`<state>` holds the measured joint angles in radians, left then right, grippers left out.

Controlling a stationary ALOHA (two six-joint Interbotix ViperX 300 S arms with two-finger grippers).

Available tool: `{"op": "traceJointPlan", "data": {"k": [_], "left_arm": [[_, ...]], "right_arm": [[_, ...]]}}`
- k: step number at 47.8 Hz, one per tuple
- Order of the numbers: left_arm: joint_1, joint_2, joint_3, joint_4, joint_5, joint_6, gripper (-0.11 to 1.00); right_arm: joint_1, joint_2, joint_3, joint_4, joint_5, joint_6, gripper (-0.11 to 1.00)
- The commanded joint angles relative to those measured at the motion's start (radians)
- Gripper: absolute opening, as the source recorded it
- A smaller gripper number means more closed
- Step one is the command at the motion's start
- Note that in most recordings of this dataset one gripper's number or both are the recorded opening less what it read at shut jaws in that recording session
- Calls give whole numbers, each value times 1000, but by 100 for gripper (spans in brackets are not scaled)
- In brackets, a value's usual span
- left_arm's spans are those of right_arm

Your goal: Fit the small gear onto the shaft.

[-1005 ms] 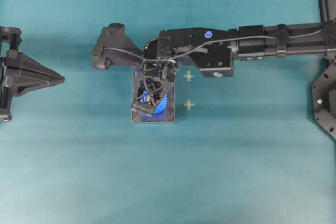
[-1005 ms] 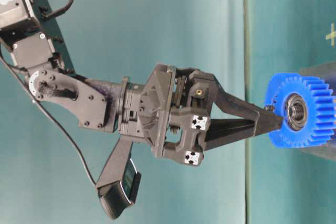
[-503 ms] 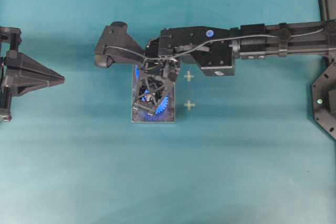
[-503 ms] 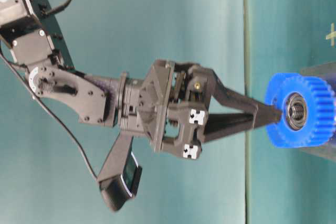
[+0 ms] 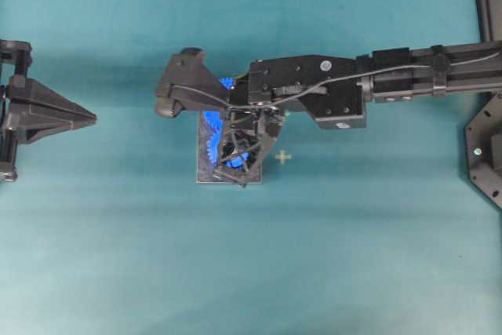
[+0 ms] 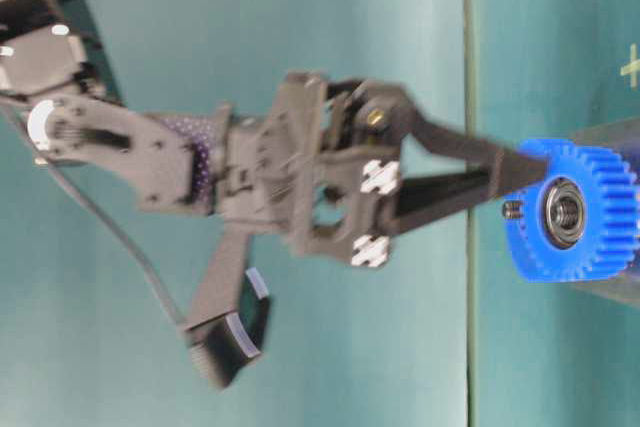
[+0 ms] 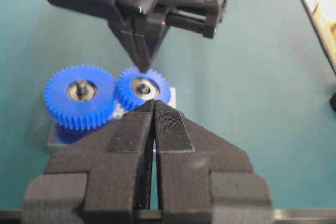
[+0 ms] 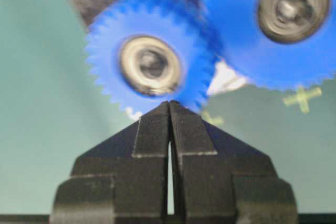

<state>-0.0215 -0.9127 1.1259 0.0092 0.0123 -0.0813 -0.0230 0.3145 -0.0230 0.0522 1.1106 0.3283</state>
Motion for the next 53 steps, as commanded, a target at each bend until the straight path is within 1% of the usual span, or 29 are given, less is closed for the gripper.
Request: {"op": "traceJointPlan", "data": {"k": [1,8,20,28,36,42,47,53], "left_arm": [[-2,5,-28,3,-9,-2,0],[-2,5,-28,3,-9,-2,0],[-2,5,-26,3,-9,-2,0],[-2,5,-26,3,-9,-2,0],[-2,5,-23,3,-9,-2,0],[-2,5,-23,3,-9,-2,0],[-2,3,-23,3,-9,-3,0],[-2,3,-25,3,-9,-5,0]], "right_arm": [[-14,-21,-48,-9,-11,9,1],[-21,20,-91,-15,-11,3,1],[-32,64,-89,-21,-6,0,1],[-40,61,-60,-21,-11,8,1],[-72,57,-15,-23,-23,9,1],[-81,51,8,-23,-29,11,1],[-81,49,34,-21,-34,15,1],[-55,29,57,-15,-34,25,1]]}}
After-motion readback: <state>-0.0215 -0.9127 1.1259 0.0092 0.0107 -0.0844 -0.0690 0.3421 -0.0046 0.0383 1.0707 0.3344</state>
